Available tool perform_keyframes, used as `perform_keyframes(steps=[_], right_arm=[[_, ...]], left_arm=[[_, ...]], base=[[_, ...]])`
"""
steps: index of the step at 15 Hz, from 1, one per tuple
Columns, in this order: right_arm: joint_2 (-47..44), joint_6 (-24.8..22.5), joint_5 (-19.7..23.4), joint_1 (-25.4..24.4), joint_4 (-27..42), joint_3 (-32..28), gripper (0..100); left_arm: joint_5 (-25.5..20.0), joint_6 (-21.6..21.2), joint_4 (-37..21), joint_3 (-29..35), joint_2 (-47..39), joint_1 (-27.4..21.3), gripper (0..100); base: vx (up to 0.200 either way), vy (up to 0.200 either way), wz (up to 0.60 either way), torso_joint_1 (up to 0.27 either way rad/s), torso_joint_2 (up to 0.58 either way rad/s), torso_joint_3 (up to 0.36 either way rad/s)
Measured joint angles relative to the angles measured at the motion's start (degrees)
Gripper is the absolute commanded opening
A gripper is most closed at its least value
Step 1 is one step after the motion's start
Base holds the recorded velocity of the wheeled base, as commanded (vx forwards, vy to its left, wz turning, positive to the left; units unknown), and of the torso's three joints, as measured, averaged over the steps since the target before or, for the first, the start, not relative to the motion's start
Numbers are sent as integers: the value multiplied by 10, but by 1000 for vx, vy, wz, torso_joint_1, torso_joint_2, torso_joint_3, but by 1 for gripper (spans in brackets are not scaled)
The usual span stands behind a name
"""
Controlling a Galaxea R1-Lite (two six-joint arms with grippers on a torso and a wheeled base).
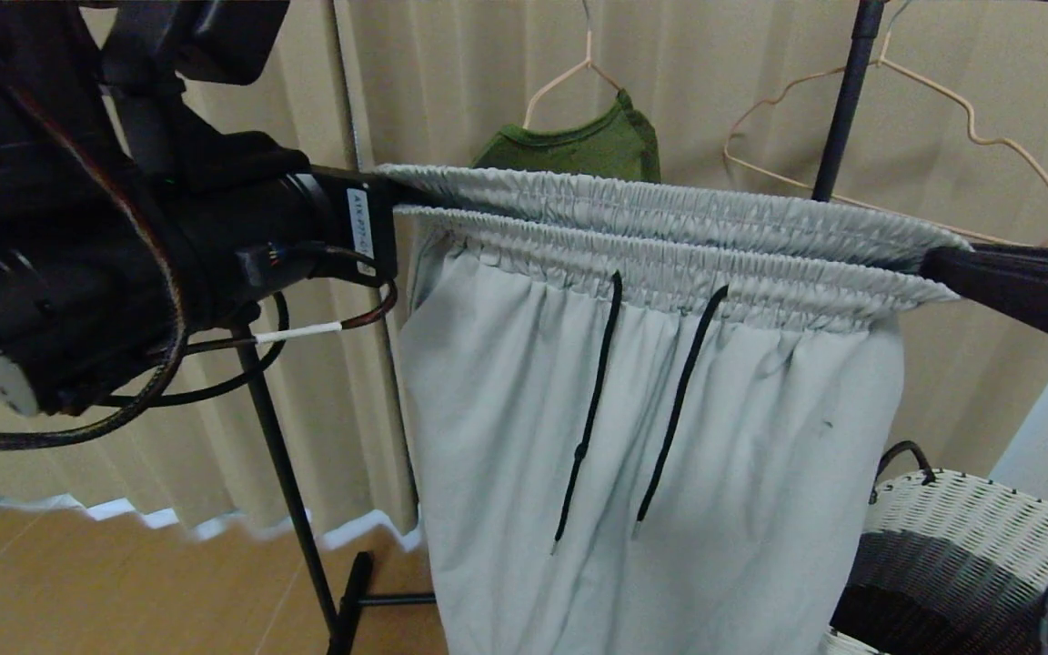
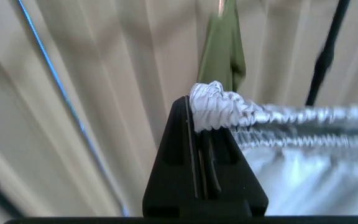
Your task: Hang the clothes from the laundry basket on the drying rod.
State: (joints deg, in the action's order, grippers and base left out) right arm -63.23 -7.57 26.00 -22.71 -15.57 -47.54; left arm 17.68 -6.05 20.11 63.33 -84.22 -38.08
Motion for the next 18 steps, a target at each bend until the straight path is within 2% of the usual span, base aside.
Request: perform_keyframes(steps=[2,5,6,9,11,16,18], right_arm=[[-35,-7,-7,27,-53,-5,0],[-97,-7,-40,39,-116,-28,0],[-117,-3,-44,39,-136,-41,0],[-166,37,-48,15,-180,-78,0],[-187,40,-48,6,-182,-96,0],[-217,41,-50,3,-182,-119,0],[-217,40,-69,3,-175,-119,0]], left_arm=[[-33,0,-76,-7,38,1,0],[-124,1,-182,-10,103,0,0],[-169,4,-209,-10,123,-1,0],[-289,36,-233,-21,172,-3,0],[-305,38,-234,-34,192,-12,0],[-306,36,-232,-61,213,-29,0],[-302,35,-232,-64,214,-29,0]], base=[[0,0,0,0,0,0],[0,0,0,0,0,0],[0,0,0,0,0,0],[0,0,0,0,0,0],[0,0,0,0,0,0],[0,0,0,0,0,0],[0,0,0,0,0,0]])
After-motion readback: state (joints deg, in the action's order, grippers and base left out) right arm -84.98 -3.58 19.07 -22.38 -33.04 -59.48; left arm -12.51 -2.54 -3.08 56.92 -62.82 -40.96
